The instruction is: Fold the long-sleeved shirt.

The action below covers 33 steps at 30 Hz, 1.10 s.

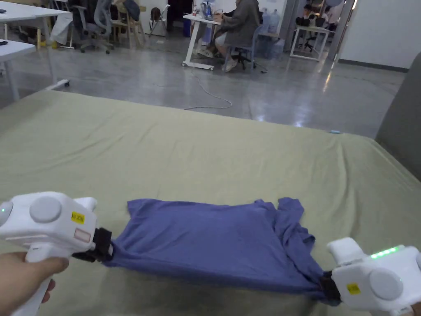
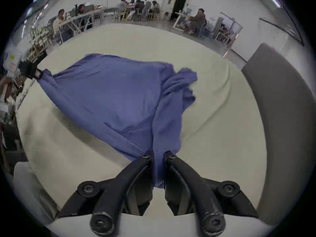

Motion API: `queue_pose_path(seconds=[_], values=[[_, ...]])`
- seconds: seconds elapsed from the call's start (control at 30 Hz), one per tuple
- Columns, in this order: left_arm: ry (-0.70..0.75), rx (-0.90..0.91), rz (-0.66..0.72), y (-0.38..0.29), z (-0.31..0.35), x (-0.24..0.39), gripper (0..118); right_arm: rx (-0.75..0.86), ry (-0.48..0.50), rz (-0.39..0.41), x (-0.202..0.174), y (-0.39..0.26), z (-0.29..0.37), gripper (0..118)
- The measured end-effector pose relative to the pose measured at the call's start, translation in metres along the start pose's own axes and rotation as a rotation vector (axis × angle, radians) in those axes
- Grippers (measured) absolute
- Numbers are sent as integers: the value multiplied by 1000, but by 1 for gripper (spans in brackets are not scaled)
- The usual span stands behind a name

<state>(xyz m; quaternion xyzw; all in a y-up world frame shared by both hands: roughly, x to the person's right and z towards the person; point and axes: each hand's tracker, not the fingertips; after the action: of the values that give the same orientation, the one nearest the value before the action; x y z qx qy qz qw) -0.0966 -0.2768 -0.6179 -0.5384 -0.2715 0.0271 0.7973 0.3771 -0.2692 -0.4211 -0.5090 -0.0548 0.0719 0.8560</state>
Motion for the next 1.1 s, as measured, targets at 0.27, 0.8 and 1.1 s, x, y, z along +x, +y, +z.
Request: queue_pose_path(seconds=[0.27,0.8,1.1], values=[[-20,-64,-7,-118,50,-14,0,-13,62,6,-51,-128,56,7],[-38,-202,122,-247,56,-40,0,-165,97,4,-112,-247,65,6],[70,-153,127,-256,34,-31,0,-173,98,-49,-112,-241,55,16]])
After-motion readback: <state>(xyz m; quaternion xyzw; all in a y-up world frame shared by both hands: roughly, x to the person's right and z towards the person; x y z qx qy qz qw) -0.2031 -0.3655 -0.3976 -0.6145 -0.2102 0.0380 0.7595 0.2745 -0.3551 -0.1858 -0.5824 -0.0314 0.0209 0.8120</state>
